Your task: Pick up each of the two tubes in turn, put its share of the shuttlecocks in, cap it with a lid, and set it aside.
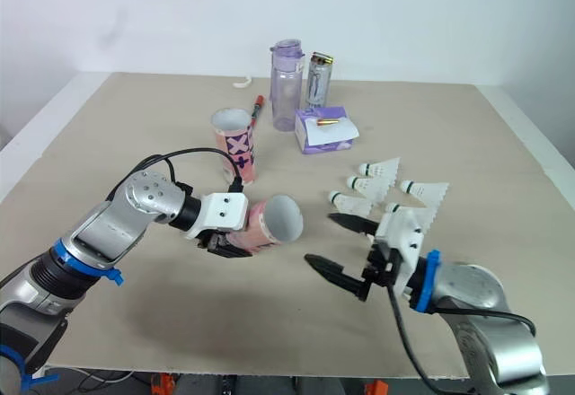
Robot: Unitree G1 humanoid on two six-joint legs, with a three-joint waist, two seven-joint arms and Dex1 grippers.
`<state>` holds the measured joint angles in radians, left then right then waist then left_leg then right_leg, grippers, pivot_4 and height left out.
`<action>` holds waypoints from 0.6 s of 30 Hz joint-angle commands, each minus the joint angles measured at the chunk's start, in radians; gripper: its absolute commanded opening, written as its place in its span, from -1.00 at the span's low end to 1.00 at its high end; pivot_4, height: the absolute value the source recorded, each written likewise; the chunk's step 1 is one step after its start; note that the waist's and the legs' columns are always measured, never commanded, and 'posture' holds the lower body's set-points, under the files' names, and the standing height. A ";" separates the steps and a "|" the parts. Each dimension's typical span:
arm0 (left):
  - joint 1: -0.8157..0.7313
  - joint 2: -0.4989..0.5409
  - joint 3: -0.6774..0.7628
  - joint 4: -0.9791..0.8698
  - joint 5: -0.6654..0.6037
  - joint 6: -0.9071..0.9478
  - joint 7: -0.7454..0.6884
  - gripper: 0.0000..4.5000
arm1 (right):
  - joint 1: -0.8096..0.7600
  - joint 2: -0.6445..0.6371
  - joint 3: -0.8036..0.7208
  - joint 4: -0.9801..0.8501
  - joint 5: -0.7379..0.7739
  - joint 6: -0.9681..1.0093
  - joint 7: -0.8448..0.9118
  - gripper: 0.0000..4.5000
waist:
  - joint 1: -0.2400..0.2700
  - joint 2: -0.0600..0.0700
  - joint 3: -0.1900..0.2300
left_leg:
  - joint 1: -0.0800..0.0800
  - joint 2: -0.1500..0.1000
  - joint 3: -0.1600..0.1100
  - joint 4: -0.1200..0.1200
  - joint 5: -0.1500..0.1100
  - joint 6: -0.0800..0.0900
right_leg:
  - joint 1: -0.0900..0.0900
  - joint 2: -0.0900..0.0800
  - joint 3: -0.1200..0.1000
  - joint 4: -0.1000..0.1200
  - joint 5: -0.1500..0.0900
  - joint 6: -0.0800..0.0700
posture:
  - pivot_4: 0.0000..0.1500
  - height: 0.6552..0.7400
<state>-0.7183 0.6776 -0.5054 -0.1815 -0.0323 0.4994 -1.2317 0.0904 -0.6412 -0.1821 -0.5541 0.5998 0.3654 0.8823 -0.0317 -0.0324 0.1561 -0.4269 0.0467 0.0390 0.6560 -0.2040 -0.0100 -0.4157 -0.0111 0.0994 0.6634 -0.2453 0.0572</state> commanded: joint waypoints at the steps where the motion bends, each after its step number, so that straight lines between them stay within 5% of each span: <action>1: 0.002 0.004 -0.016 -0.012 0.028 0.011 -0.003 0.35 | 0.164 0.012 -0.227 -0.101 0.120 0.073 -0.089 1.00 | 0.004 0.000 0.000 | 0.000 0.000 0.000 0.000 0.000 0.000 | 0.000 0.000 0.000 0.000 0.000 0.000 | 1.00 1.00; 8: -0.009 -0.005 -0.024 -0.008 0.038 0.013 -0.005 0.35 | 0.433 -0.005 -0.462 -0.091 0.195 0.137 -0.058 1.00 | 0.009 0.001 -0.001 | 0.003 0.000 -0.001 0.000 0.000 0.000 | 0.003 0.000 -0.001 0.000 -0.002 -0.001 | 1.00 1.00; 18: -0.015 -0.027 -0.026 -0.002 0.053 0.013 0.002 0.35 | 0.368 0.004 -0.369 -0.078 0.249 0.240 -0.159 1.00 | 0.007 0.003 -0.001 | 0.008 -0.001 -0.001 0.000 0.000 0.000 | 0.006 0.000 0.001 0.000 0.000 -0.002 | 1.00 1.00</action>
<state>-0.7235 0.6542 -0.5177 -0.1803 0.0025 0.5092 -1.2317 0.4971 -0.6354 -0.5788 -0.6225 0.8156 0.5687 0.7733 -0.0245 -0.0296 0.1547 -0.4199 0.0459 0.0376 0.6556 -0.2042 -0.0098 -0.4098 -0.0115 0.1009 0.6632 -0.2464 0.0552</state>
